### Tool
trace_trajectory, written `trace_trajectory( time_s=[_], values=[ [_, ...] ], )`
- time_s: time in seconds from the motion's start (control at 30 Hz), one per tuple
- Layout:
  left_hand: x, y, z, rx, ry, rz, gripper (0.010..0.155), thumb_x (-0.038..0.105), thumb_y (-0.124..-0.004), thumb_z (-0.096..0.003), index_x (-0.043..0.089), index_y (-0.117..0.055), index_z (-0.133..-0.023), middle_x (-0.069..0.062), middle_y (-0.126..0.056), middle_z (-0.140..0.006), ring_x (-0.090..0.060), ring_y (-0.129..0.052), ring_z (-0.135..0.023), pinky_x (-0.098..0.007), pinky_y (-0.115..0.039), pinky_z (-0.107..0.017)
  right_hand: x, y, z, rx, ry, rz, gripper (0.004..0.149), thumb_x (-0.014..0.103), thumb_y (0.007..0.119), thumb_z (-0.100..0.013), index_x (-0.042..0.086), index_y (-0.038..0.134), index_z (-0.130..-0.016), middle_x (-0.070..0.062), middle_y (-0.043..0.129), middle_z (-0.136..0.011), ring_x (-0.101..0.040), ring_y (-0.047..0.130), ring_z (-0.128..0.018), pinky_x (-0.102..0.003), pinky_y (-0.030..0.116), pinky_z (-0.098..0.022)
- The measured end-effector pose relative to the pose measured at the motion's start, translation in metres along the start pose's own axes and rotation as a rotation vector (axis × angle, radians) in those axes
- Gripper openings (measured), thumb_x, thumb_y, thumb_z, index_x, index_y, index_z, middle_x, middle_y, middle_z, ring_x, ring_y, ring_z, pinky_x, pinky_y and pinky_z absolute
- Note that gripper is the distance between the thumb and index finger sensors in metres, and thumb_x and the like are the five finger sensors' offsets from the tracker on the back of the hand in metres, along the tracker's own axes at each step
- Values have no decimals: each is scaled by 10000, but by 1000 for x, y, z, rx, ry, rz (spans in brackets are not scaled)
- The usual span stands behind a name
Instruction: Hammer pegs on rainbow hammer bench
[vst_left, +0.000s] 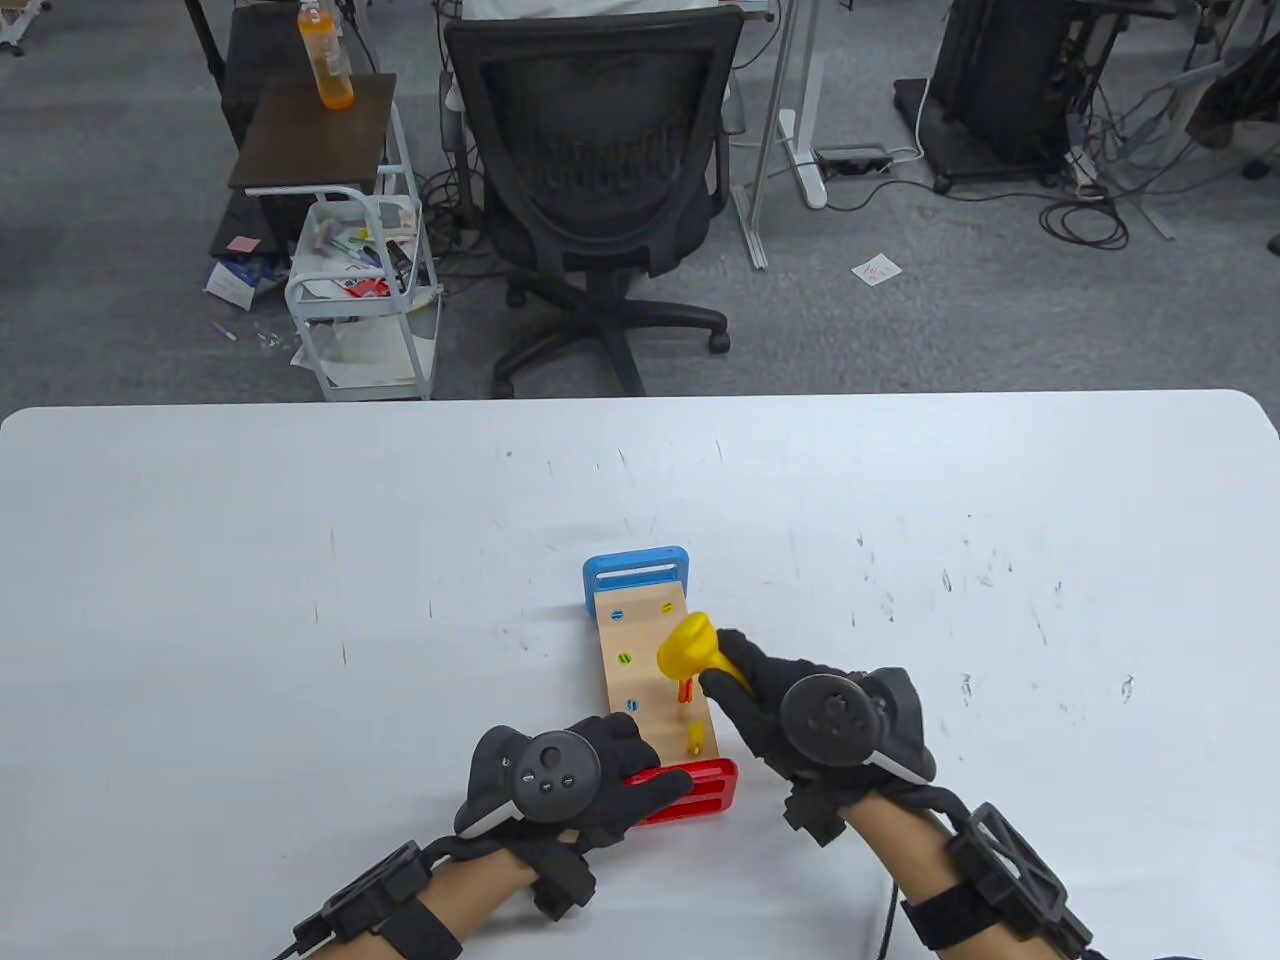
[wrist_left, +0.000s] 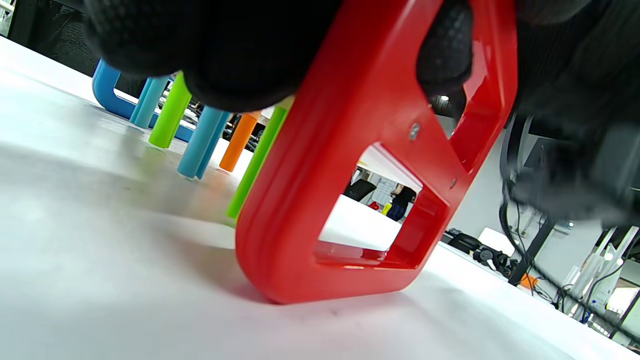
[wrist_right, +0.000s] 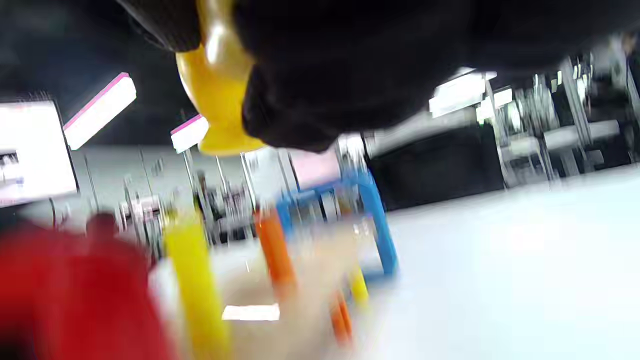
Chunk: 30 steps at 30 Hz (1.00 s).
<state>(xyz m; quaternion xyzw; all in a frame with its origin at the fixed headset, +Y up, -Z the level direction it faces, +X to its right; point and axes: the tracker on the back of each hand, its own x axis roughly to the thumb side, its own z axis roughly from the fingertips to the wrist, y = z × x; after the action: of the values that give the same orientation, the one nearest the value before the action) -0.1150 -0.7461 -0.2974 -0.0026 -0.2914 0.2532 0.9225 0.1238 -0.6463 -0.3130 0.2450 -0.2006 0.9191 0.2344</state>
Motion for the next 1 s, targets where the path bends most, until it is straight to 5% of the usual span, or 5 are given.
trace_trajectory(
  time_s=[0.23, 0.37, 0.47, 0.8, 1.0],
  values=[
    [0, 0, 0, 0, -1, 0, 611, 784, -583, -491, 300, -938, -604, 17, -880, -703, -233, -952, -507, -393, -869, -430, 33, -74, -18, -229, -106, 26, 608, 477, 613, -610, 29, 738, -1001, -108, 1032, -480, -194, 988, -130, -388, 889, -165],
    [0, 0, 0, 0, 0, -1, 612, 785, -582, -491, 301, -938, -605, 18, -880, -704, -232, -952, -509, -392, -870, -431, 19, -33, -10, -117, -77, 8, 607, 476, 614, -610, 26, 740, -999, -111, 1031, -473, -191, 985, -122, -387, 887, -157],
    [0, 0, 0, -1, -1, 0, 612, 785, -583, -491, 300, -938, -607, 17, -881, -704, -233, -953, -508, -392, -869, -431, -4, 53, 12, 326, -31, 212, 601, 462, 629, -611, 10, 762, -984, -123, 1035, -442, -194, 971, -92, -388, 879, -132],
    [0, 0, 0, 1, -1, 0, 611, 786, -583, -490, 302, -937, -605, 19, -881, -703, -232, -952, -506, -391, -870, -430, 37, -44, -12, -145, -156, 45, 606, 476, 614, -608, 32, 736, -1003, -114, 1029, -481, -202, 986, -132, -396, 884, -168],
    [0, 0, 0, 2, 1, -1, 610, 784, -583, -491, 301, -937, -605, 18, -880, -704, -233, -953, -508, -392, -870, -430, 14, 10, 2, 19, -115, 155, 603, 468, 613, -613, 22, 745, -997, -114, 1030, -468, -196, 985, -120, -391, 886, -155]
  ],
)
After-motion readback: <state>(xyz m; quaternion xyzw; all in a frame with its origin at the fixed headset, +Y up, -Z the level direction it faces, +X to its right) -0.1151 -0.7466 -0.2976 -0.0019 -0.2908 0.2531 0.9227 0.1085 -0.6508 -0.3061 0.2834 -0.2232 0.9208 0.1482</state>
